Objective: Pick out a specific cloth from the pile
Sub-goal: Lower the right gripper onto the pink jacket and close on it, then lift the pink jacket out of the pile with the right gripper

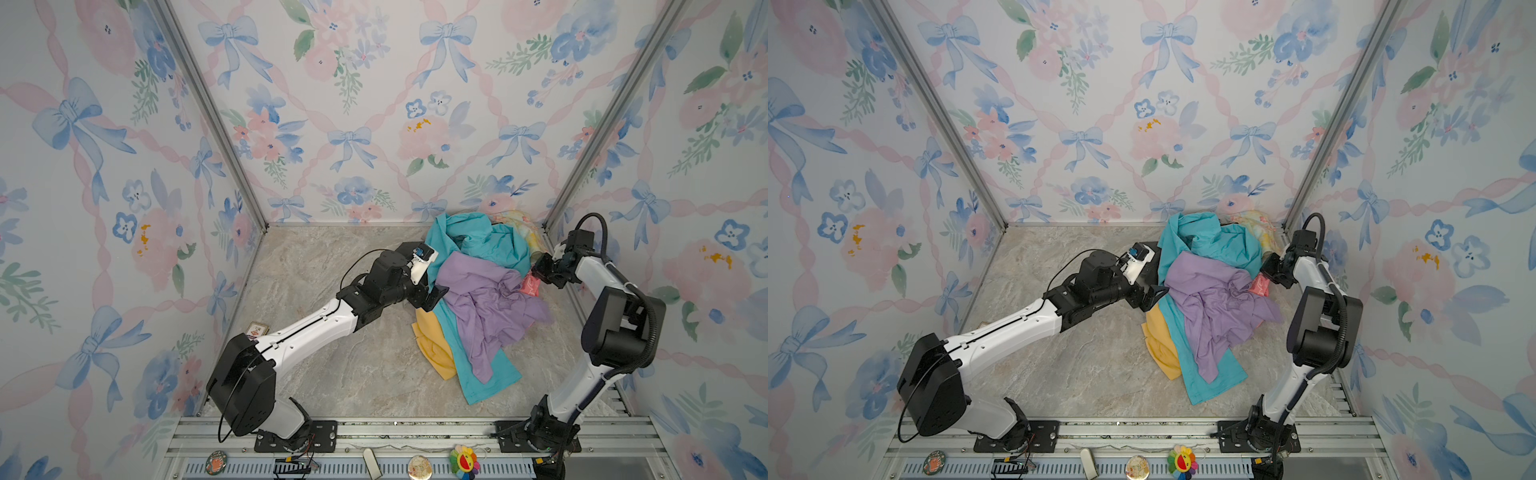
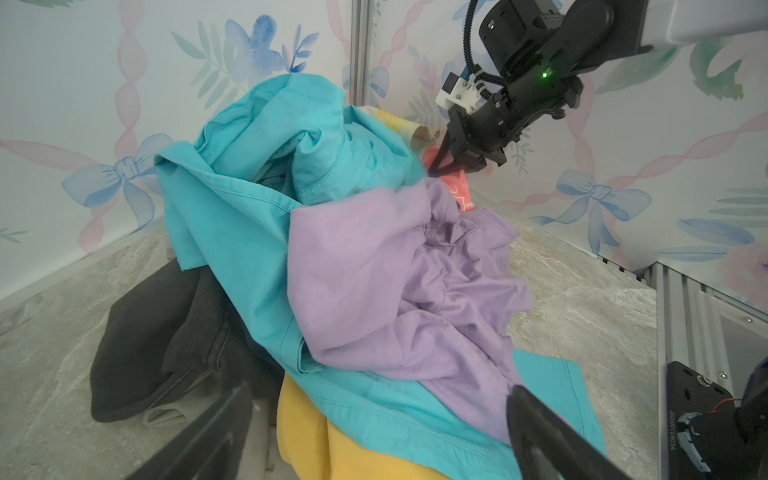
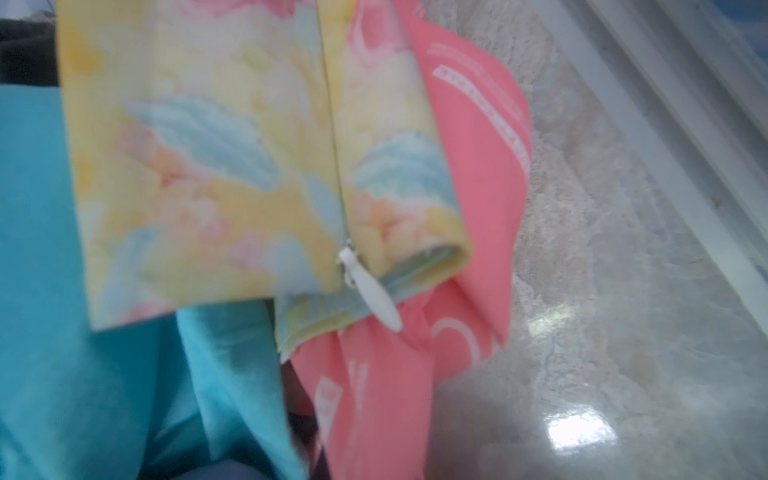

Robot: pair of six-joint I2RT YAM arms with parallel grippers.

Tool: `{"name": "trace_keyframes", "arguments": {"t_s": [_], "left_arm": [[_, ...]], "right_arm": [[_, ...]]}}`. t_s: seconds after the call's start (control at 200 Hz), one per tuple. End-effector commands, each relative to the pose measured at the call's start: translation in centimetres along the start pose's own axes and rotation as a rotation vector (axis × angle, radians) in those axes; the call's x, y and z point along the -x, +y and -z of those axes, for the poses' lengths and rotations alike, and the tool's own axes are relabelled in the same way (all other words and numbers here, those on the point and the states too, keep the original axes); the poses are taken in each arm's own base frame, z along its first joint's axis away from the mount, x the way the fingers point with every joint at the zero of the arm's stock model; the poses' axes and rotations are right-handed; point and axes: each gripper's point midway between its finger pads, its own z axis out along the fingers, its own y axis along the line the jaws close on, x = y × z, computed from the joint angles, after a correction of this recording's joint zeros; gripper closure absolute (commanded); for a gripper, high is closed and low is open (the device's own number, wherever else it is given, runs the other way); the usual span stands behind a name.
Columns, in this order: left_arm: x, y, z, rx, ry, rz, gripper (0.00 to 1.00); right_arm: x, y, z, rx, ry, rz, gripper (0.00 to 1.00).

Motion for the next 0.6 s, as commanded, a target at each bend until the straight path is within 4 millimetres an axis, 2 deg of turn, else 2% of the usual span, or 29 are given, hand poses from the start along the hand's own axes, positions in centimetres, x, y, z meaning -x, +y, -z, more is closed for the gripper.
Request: {"name": "trace_keyframes", "arguments": {"t_s": [0.0,0.175,0.38,0.595], "left_arm": [[0.9,-0.1,0.1,-0.014,-0.016,0.014,0.03],[0.9,0.2,0.2,-0.004,-0.018,0.017,0.03],[1.2,0.5,0.3,-0.005,-0.027,0.036,0.03],[1.1,0.7,0.2,0.001,-0.024,0.043,0.03]], "right_arm": [[3.2,1.3,3.2,0.01,-0.124,0.033,1.0],[4.0,2.5,5.3,0.014,-0.163,0.06,1.0],[6.2,5.5,9.6,0.031,-0.256,0.113,1.0],[8.5,7.5,13.4,0.046,-0.332,0.144,1.0]]}}
